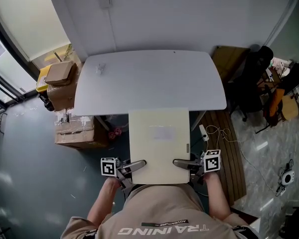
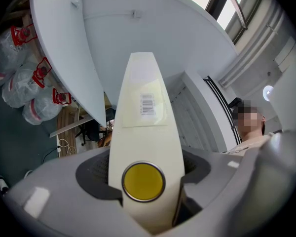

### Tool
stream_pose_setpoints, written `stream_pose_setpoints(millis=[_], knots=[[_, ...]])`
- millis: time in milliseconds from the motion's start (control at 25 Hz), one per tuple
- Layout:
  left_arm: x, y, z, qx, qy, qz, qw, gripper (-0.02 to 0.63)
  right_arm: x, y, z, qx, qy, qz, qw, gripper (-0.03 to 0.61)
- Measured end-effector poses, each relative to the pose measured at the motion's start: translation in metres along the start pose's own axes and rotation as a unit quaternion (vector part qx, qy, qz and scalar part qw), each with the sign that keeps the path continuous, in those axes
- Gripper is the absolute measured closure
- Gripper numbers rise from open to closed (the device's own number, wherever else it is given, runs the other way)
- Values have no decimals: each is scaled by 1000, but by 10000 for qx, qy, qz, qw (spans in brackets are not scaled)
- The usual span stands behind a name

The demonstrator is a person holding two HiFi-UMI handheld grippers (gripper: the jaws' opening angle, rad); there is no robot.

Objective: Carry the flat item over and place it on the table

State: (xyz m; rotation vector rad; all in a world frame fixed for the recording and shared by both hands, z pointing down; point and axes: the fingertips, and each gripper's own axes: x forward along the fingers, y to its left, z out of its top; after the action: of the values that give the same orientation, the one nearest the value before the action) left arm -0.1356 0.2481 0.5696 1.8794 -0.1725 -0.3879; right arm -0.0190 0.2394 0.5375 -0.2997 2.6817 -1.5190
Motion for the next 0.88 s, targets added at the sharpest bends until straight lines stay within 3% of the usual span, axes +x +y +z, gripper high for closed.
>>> stream_pose_setpoints(millis=[240,400,640,880], knots=[[4,0,3,-94,-237,16,9997,316,1,-7,8,18,206,119,9997,268],[6,8,9,14,-291,245,9993,316,2,-18,12,93,225,307,9992,268],[35,11,25,71,-416,370,9984,316,-15,-32,43,62,213,514,9984,268],[85,21,51,184,-198,459,9986,316,-45,-53,81,34,80,563,9984,268]])
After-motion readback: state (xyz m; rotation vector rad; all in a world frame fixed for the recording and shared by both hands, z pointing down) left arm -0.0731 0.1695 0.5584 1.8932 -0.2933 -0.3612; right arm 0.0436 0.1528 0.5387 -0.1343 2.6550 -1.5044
